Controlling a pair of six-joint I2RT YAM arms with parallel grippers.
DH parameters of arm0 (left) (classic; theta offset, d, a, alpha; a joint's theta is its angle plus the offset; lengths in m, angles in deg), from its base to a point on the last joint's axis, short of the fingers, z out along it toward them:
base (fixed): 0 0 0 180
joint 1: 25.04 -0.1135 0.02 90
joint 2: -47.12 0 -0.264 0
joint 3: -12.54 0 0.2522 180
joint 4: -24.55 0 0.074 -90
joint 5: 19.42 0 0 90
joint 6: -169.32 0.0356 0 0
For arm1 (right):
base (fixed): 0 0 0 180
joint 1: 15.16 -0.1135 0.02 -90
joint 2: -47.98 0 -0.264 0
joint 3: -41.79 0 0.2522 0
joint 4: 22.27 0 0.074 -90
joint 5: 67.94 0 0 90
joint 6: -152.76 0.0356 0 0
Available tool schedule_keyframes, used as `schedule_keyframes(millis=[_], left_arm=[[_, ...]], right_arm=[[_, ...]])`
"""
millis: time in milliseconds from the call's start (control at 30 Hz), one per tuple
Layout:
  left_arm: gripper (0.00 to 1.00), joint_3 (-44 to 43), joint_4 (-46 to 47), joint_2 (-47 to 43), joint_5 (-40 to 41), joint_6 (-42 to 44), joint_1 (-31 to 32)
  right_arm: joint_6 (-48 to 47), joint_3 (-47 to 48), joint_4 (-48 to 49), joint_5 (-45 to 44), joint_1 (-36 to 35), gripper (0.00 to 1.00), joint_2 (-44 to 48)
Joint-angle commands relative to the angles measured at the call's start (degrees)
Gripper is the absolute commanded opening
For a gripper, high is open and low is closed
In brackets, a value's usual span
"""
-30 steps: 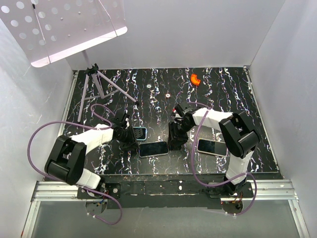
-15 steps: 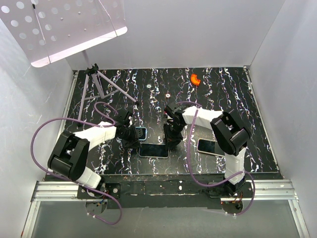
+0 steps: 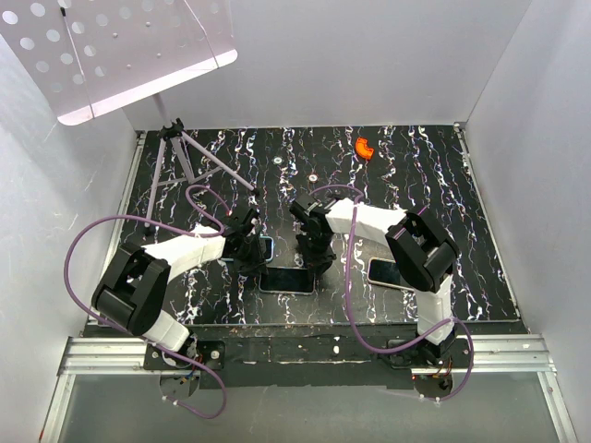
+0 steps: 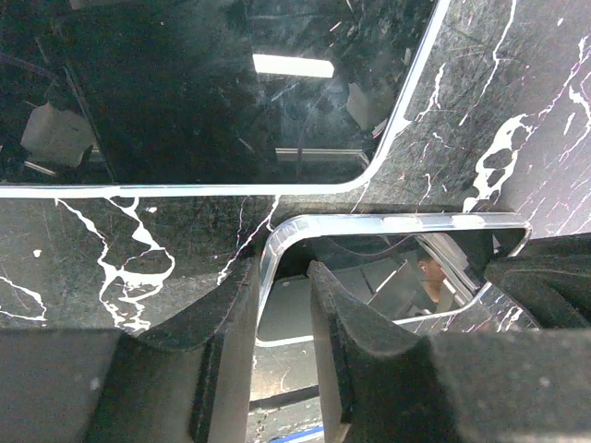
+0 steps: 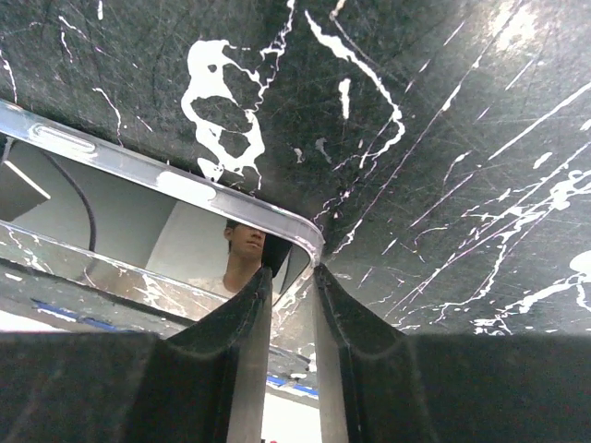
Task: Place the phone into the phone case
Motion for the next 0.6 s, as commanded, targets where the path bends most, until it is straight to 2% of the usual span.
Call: schedule_keyframes(millis=[0,133,300,433,533,567], left_arm=[[0.27,0.67,1.47,1.07,0.93,-1.54,2.29],[0.32,-0.03,0.25,-0.78,2.51,-0.84,2.37],[0.38,-1.0,-0.46,-4.29,4.09,0.22,2.37],[0.47,-0.65,0.06,-8.94,5.41,0.13,2.2],[0.56,-0.04,1.64,-12.28,4.98,0.22,1.5],[0.62,0.31,2.17,-13.25,4.63,0.3,1.15]], right_arm=[[-2.2,-4.15,1.55,-11.5,-2.28,0.31,-4.82],[-2.73,-4.15,2.16,-10.36,-2.2,0.35,-0.08],[-2.56,-3.79,3.04,-10.18,-1.93,0.55,6.69],[-2.03,-5.11,4.79,-7.21,-0.01,0.64,12.84],[-1.85,-7.3,6.81,-3.25,2.89,0.68,17.32],[-1.85,-8.35,7.6,-1.76,4.21,0.68,18.56]])
